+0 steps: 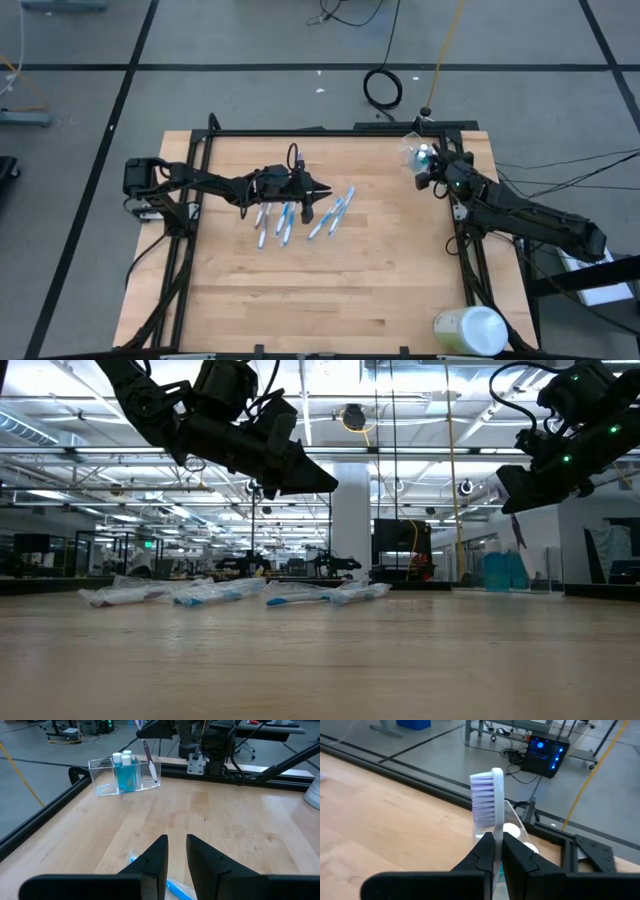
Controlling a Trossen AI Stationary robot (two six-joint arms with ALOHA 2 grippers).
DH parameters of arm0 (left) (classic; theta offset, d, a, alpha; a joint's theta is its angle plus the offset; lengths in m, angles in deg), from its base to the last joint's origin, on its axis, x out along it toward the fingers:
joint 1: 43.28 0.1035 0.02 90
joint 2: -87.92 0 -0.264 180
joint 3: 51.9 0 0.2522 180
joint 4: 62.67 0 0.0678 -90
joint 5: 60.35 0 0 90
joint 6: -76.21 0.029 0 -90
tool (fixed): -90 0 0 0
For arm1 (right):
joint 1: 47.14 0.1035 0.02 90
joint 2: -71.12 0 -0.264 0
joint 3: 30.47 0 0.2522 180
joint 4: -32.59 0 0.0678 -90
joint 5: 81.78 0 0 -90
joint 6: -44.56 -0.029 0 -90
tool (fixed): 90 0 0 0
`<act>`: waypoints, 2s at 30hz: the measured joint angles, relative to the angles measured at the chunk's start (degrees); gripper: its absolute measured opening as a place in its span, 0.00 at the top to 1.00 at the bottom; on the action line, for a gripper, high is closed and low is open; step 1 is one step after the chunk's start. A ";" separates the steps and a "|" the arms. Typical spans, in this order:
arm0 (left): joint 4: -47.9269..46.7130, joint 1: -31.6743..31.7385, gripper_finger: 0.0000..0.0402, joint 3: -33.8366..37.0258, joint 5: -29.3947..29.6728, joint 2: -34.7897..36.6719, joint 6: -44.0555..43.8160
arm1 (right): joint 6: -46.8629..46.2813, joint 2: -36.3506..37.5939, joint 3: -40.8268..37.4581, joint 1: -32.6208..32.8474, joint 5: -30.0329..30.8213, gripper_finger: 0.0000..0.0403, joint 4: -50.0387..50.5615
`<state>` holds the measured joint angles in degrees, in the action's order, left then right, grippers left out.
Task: Pick & Place toothbrushing station
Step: Put the violet toothbrush into the left of the transparent organizer
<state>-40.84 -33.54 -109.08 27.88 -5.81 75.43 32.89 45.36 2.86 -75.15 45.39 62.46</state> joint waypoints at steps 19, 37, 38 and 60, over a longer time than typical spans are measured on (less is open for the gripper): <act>0.54 -0.02 0.82 0.00 0.36 -0.01 -0.16 | 3.68 -2.04 0.00 0.00 -10.19 0.97 -27.29; 2.96 1.21 0.82 -0.02 0.37 -0.02 5.33 | 10.58 -19.90 5.67 -13.02 -2.56 0.97 -41.61; 3.44 1.42 0.82 -0.02 0.37 -0.01 5.30 | 9.89 -21.24 6.15 -14.10 -3.49 0.97 -41.63; 4.27 3.04 0.82 -0.04 0.23 -0.01 4.81 | 1.85 -33.97 7.08 -21.42 -13.38 0.96 -37.09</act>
<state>-36.58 -30.50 -109.13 28.11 -5.82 80.24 34.74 11.40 9.94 -96.57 32.02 25.37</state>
